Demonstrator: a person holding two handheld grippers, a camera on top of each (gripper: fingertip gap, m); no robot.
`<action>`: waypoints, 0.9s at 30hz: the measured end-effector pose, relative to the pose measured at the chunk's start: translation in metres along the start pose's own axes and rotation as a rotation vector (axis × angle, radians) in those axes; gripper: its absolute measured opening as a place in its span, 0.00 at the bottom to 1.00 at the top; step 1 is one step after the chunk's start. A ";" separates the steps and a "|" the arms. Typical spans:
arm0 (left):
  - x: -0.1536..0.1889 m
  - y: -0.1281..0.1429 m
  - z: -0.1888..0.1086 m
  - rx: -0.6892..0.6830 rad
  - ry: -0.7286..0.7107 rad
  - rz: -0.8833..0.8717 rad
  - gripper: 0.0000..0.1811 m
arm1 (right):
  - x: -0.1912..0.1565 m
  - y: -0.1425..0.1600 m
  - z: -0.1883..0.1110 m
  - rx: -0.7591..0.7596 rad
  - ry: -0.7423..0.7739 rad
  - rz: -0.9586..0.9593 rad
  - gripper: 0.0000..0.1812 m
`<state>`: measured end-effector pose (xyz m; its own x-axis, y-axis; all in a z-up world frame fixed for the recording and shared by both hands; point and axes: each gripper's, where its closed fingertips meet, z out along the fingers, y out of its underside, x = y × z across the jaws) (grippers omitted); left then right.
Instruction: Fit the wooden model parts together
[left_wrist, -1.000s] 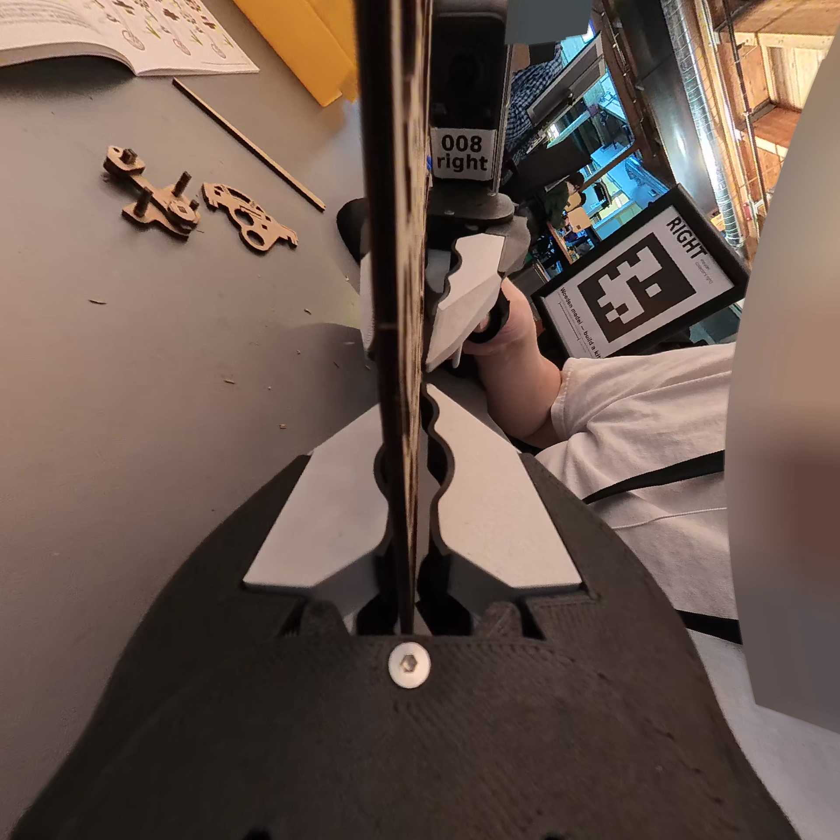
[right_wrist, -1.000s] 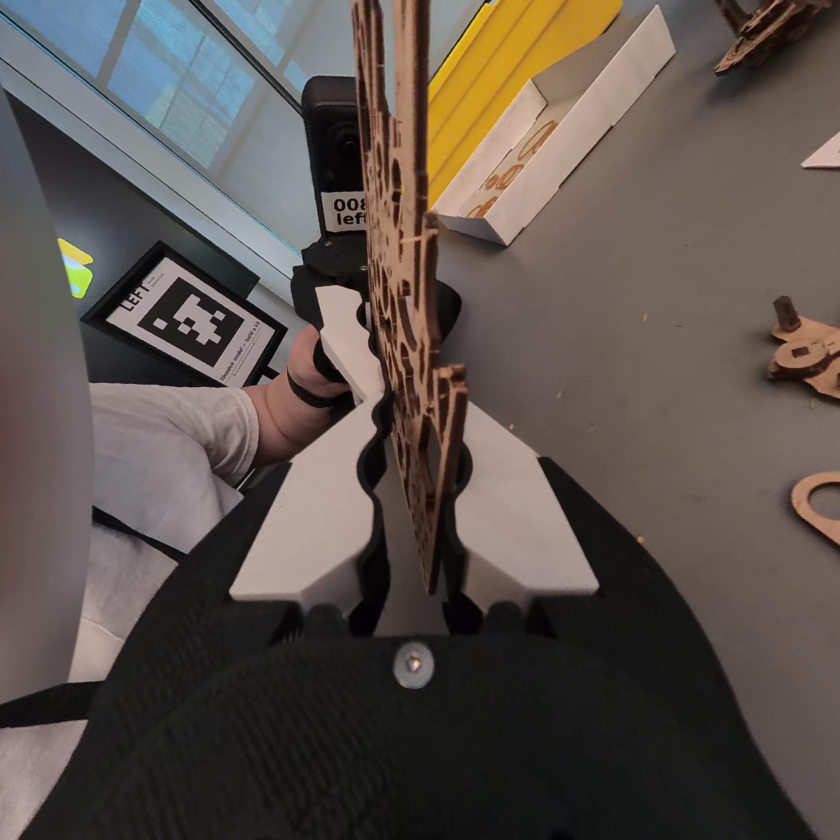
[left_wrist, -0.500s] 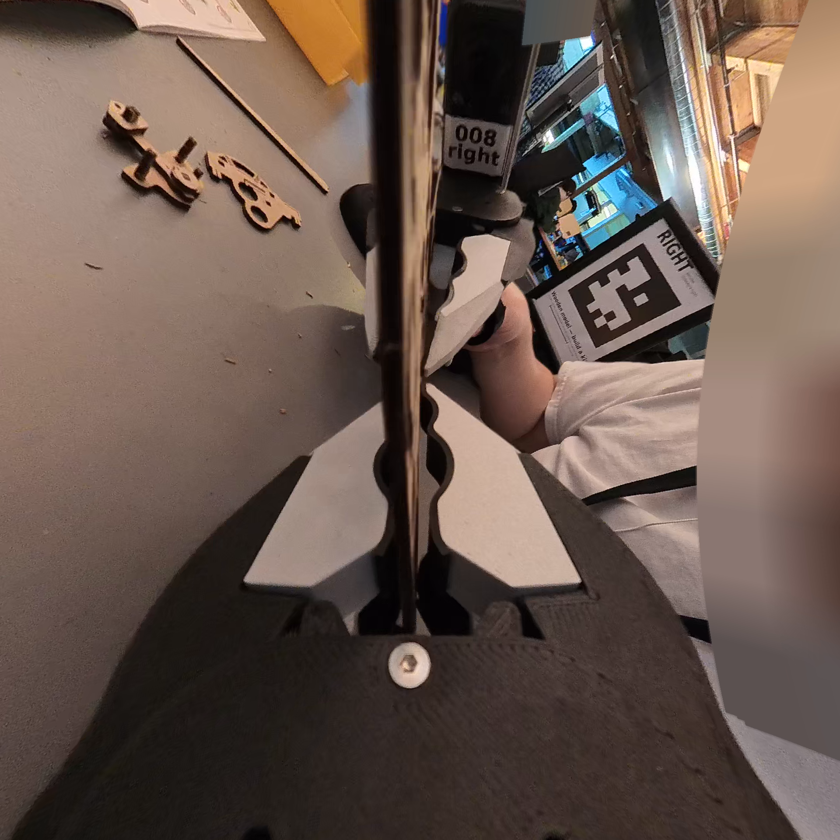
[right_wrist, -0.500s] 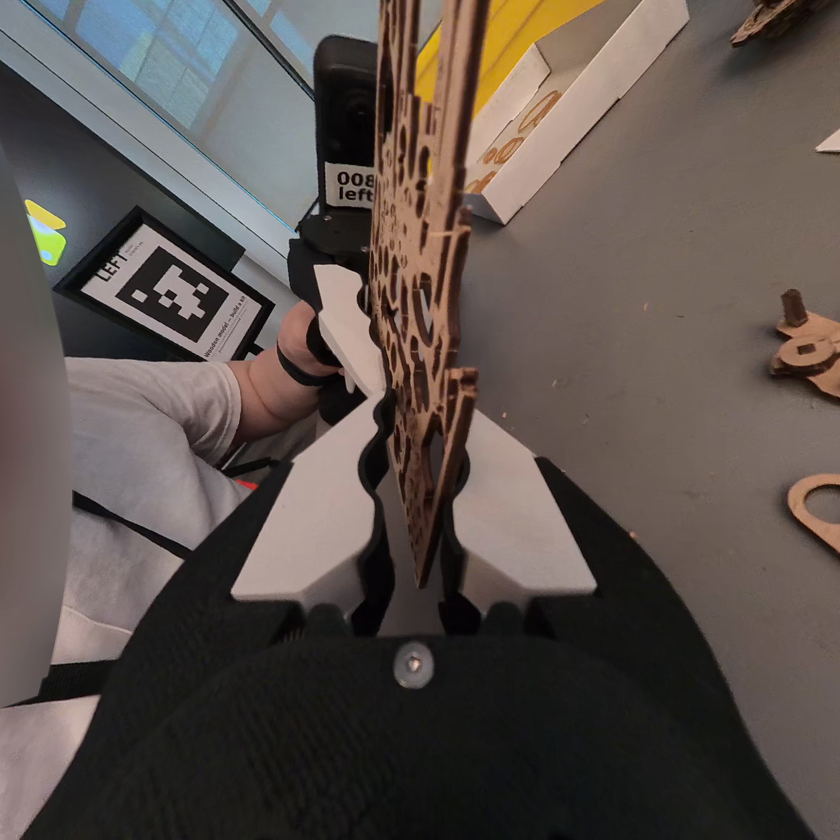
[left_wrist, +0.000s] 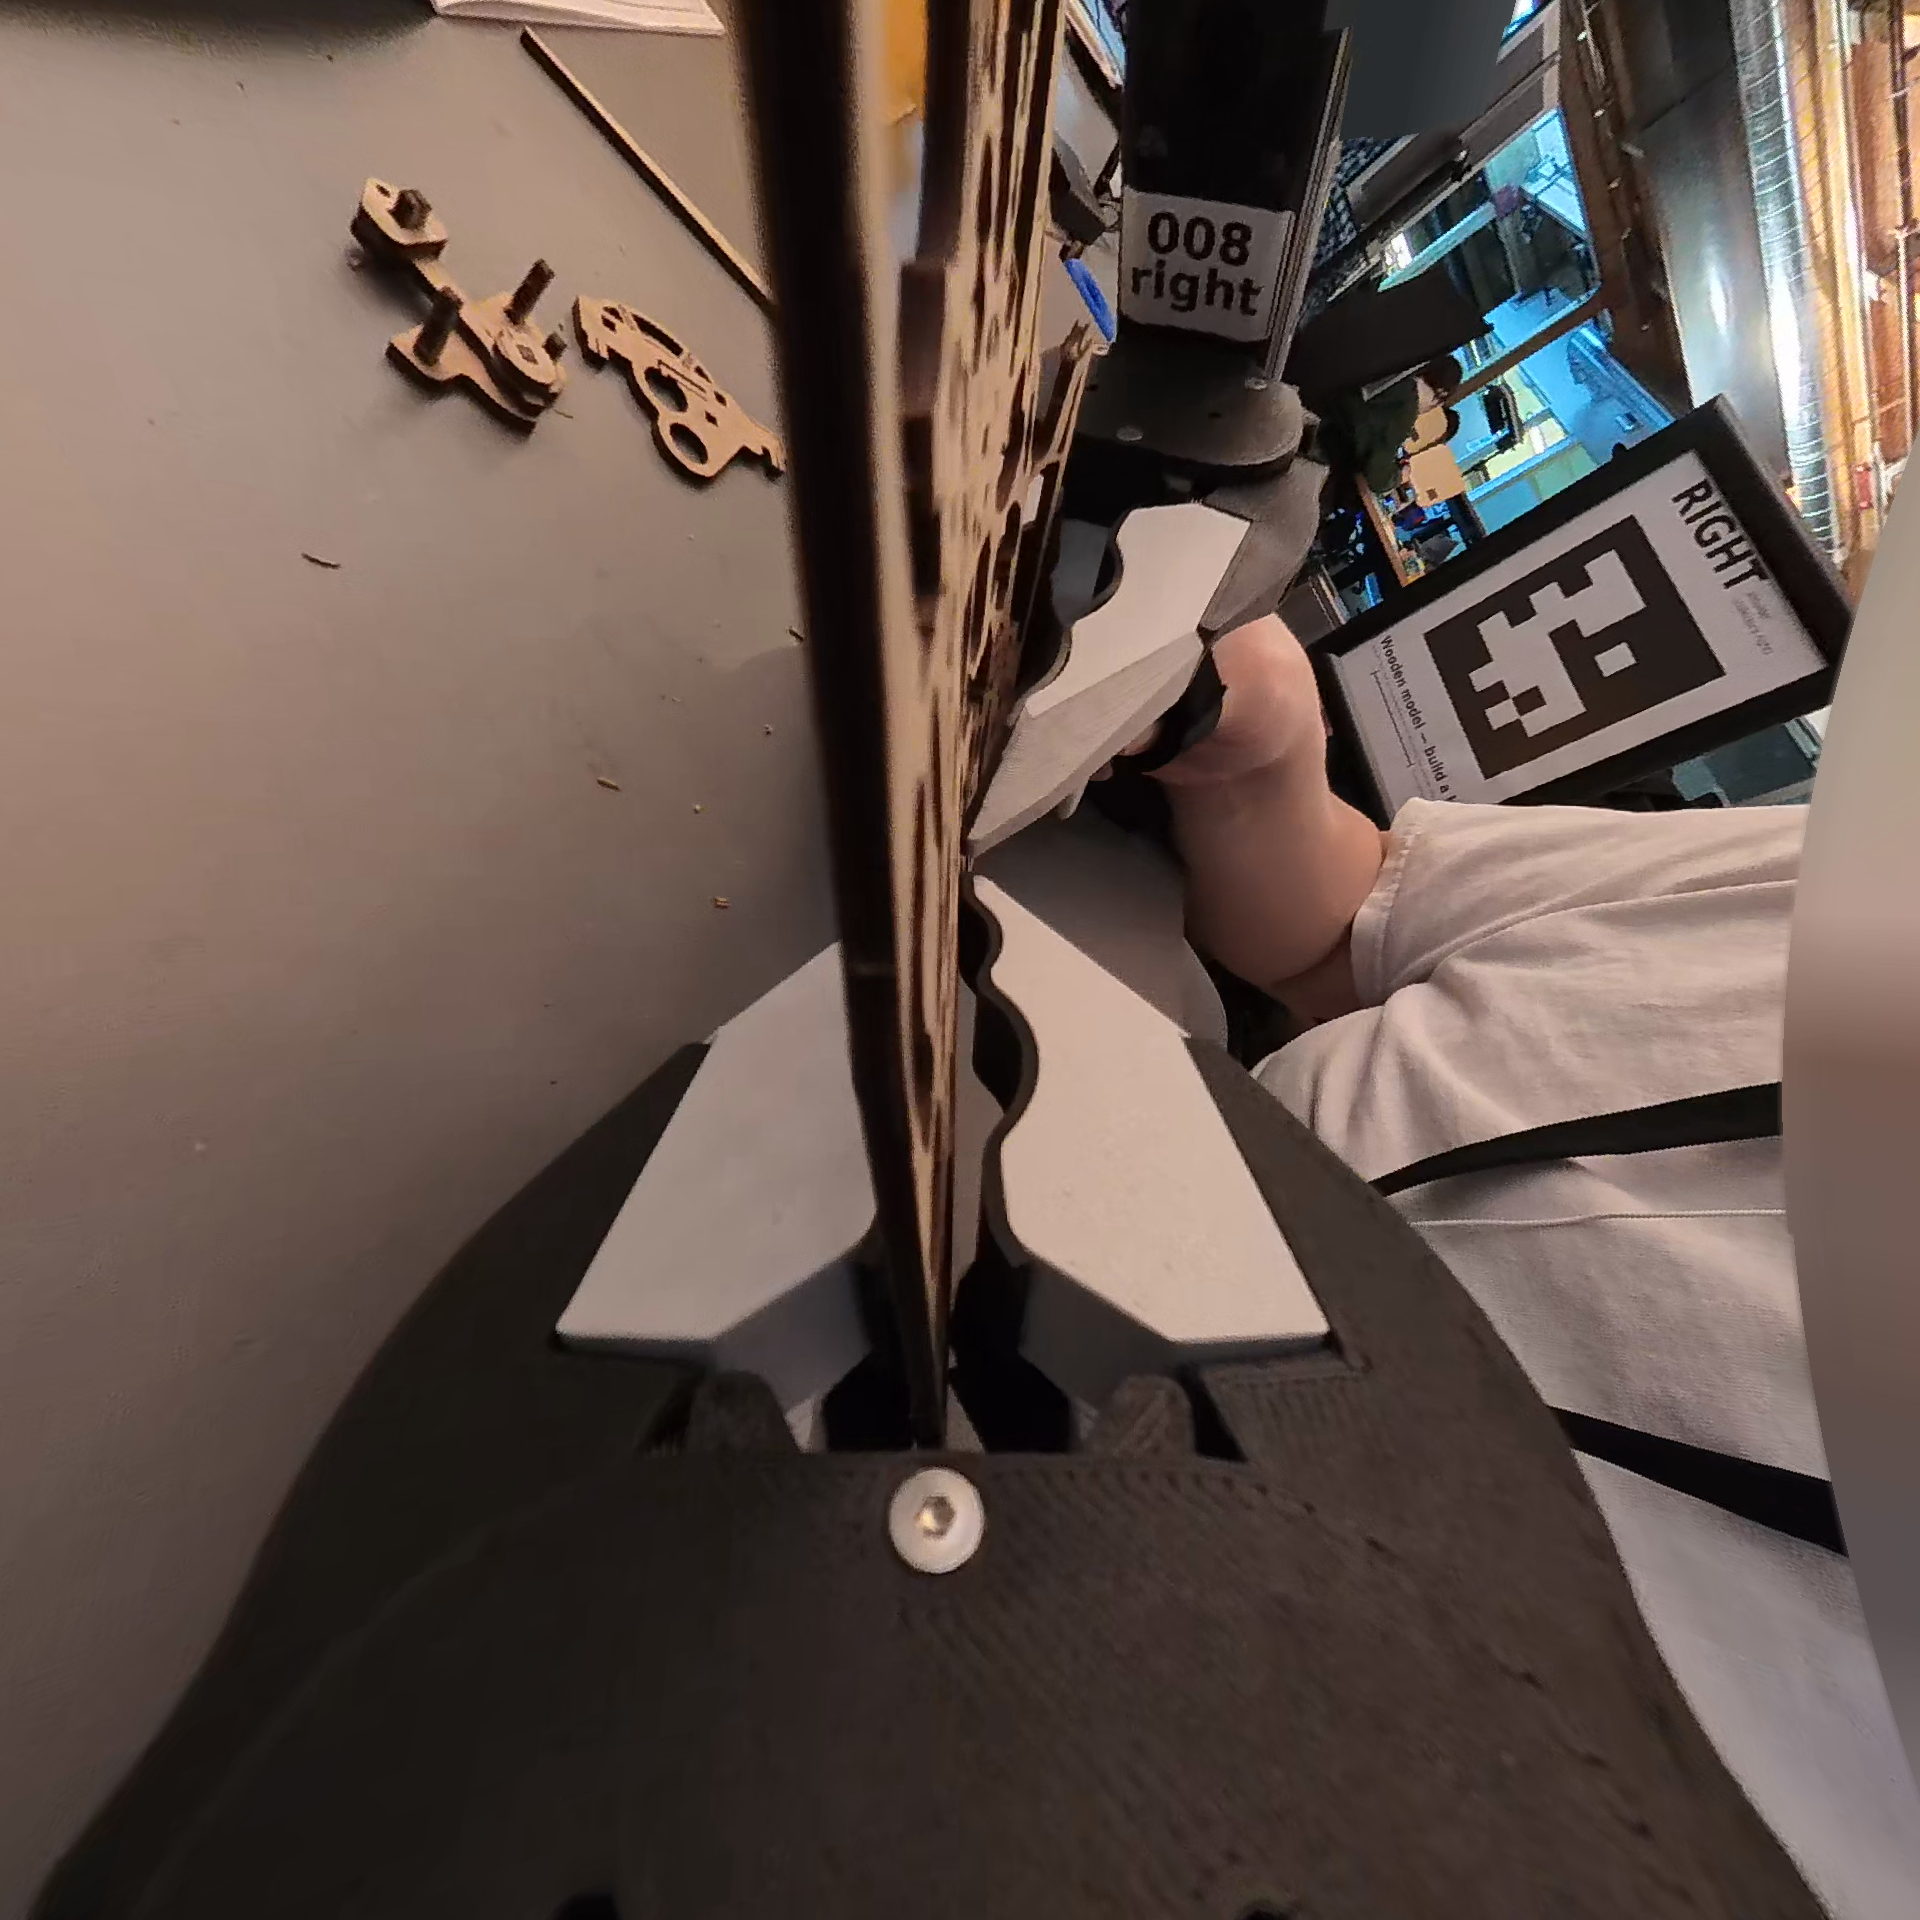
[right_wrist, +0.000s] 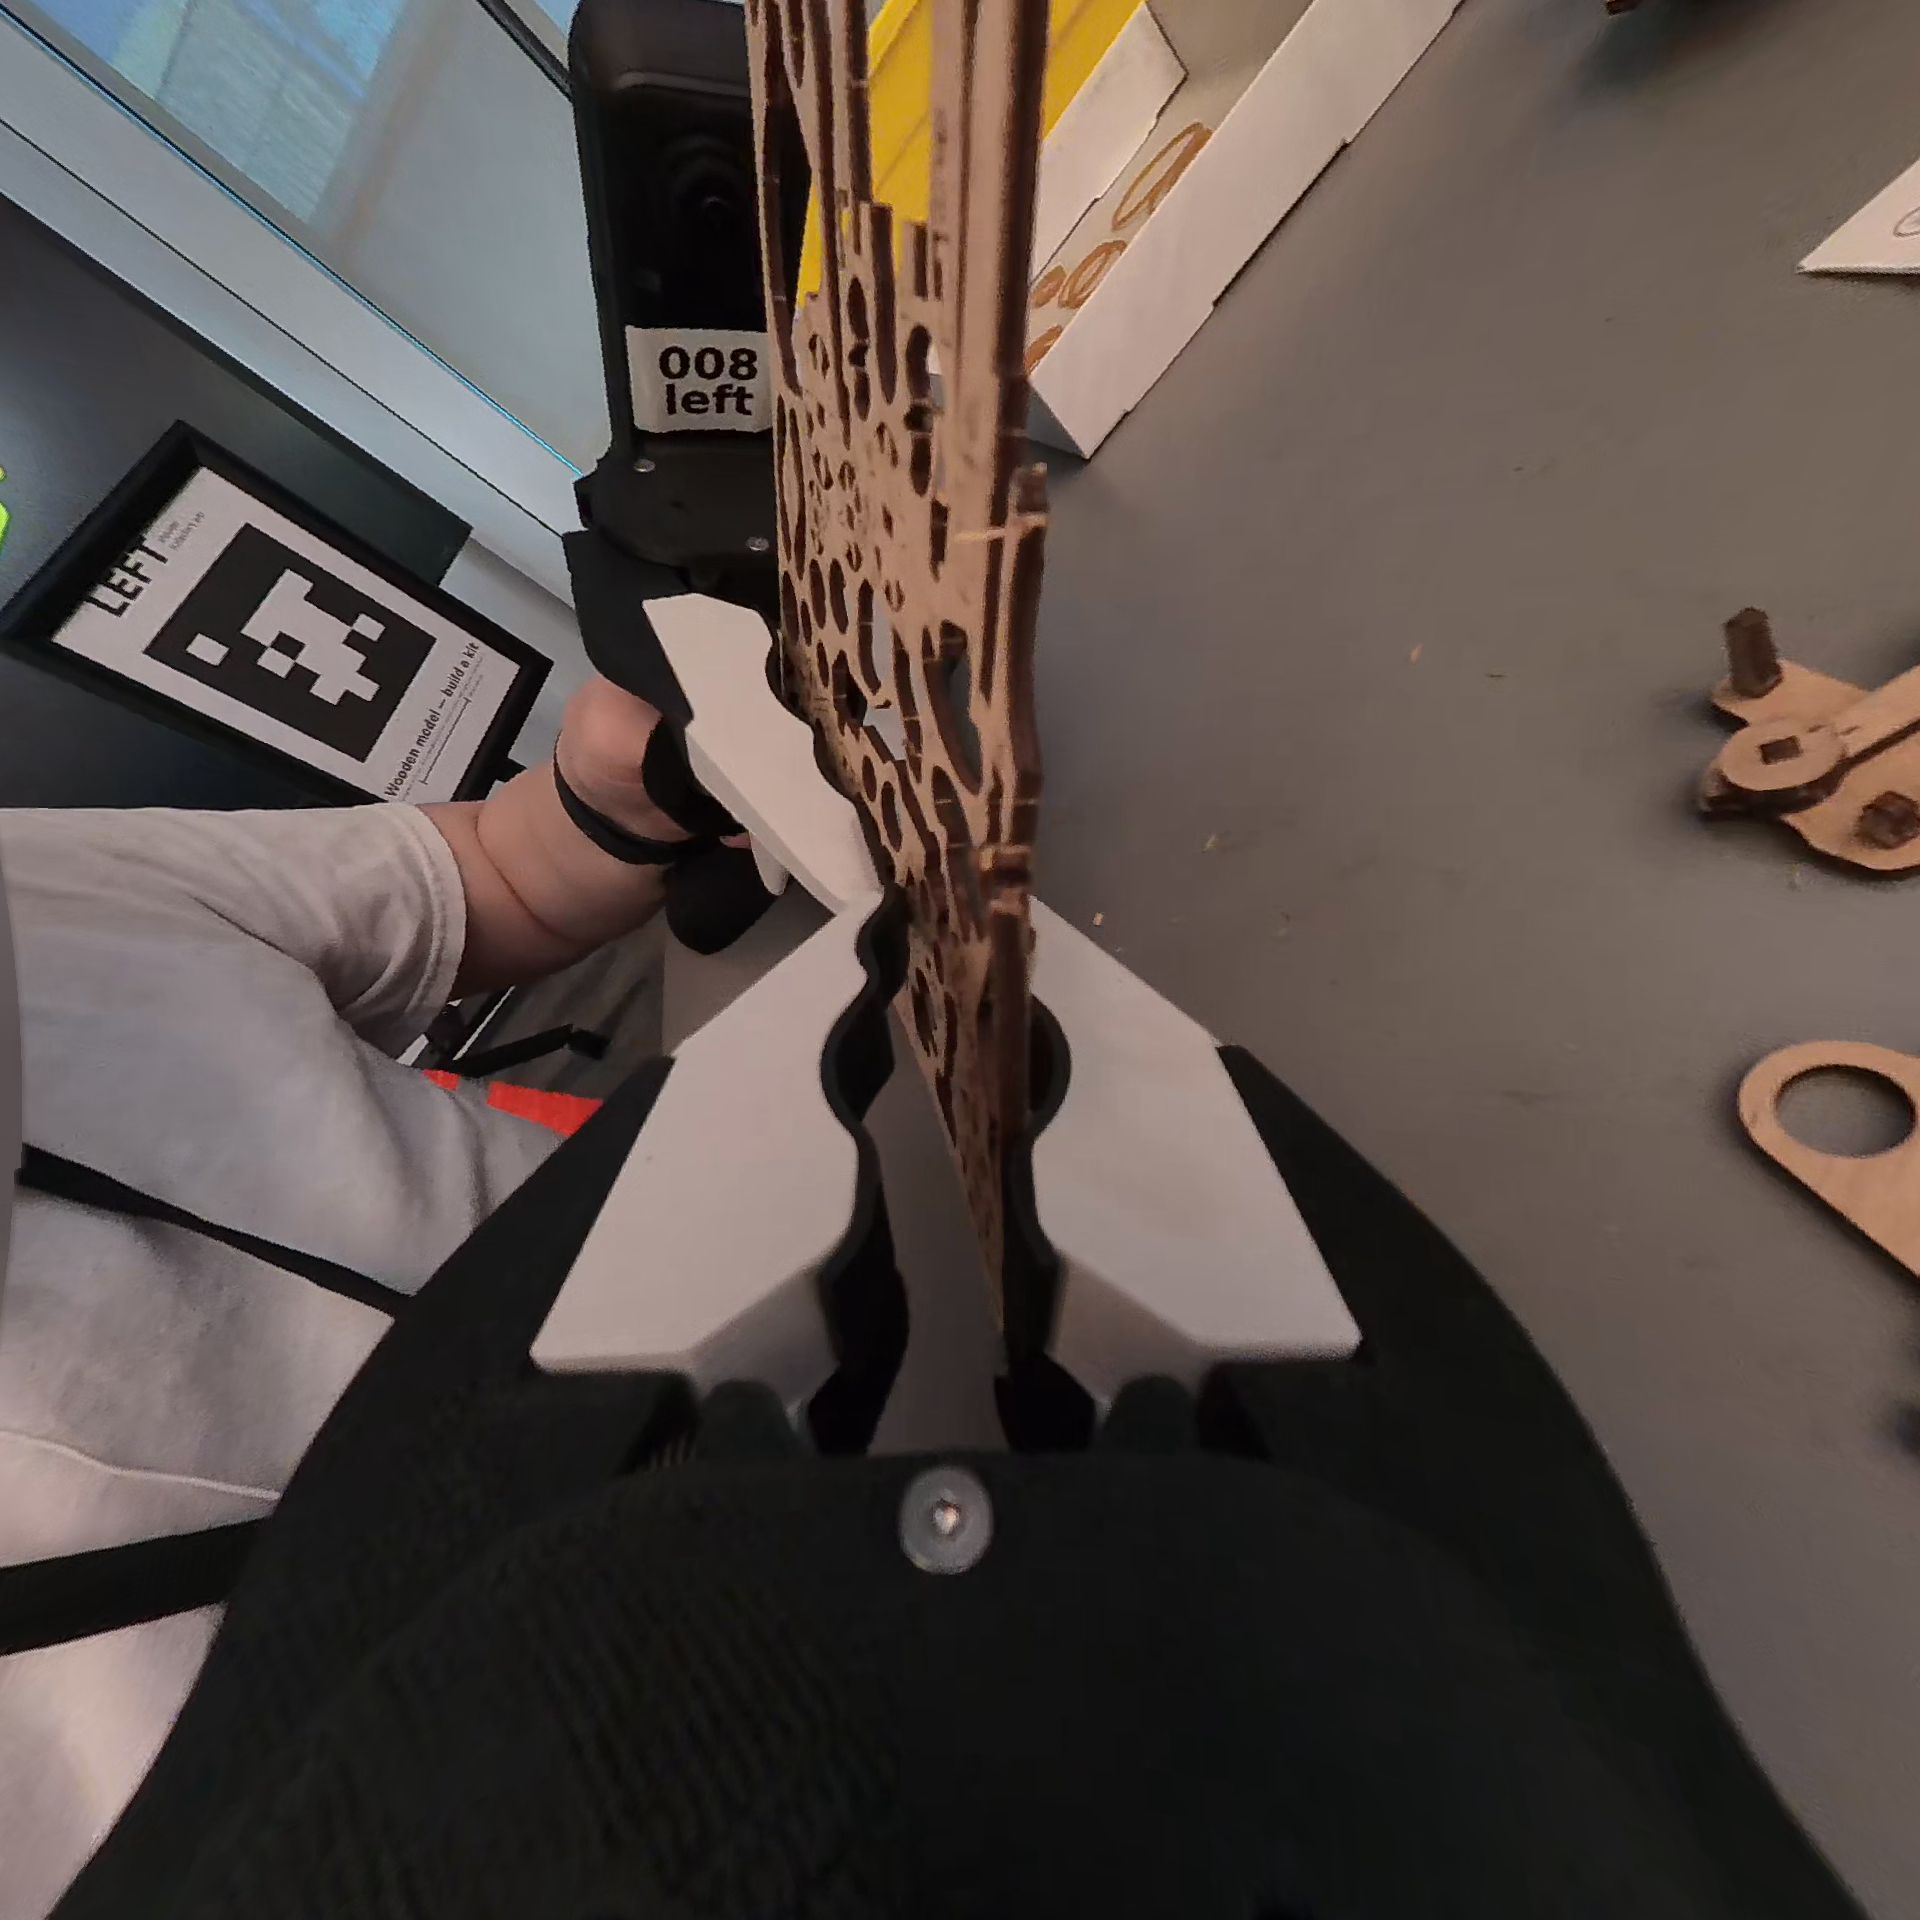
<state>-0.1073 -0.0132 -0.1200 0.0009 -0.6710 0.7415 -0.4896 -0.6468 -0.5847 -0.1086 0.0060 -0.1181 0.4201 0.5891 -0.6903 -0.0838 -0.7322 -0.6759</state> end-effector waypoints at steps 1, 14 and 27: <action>0.000 0.000 0.000 -0.002 -0.001 -0.001 0.00 | 0.000 0.000 0.000 0.000 0.004 -0.003 0.07; 0.011 -0.007 -0.003 0.028 0.110 -0.026 0.00 | -0.008 -0.008 -0.004 0.048 -0.061 0.006 0.12; 0.018 -0.017 -0.012 0.088 0.212 -0.103 0.00 | -0.030 -0.016 -0.011 0.092 -0.292 0.153 0.07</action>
<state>-0.1091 -0.0097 -0.0927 -0.1408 -0.5149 0.8456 -0.4190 -0.7429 -0.5221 -0.1100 -0.0037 -0.0833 0.1211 0.5572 -0.8215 -0.2124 -0.7939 -0.5698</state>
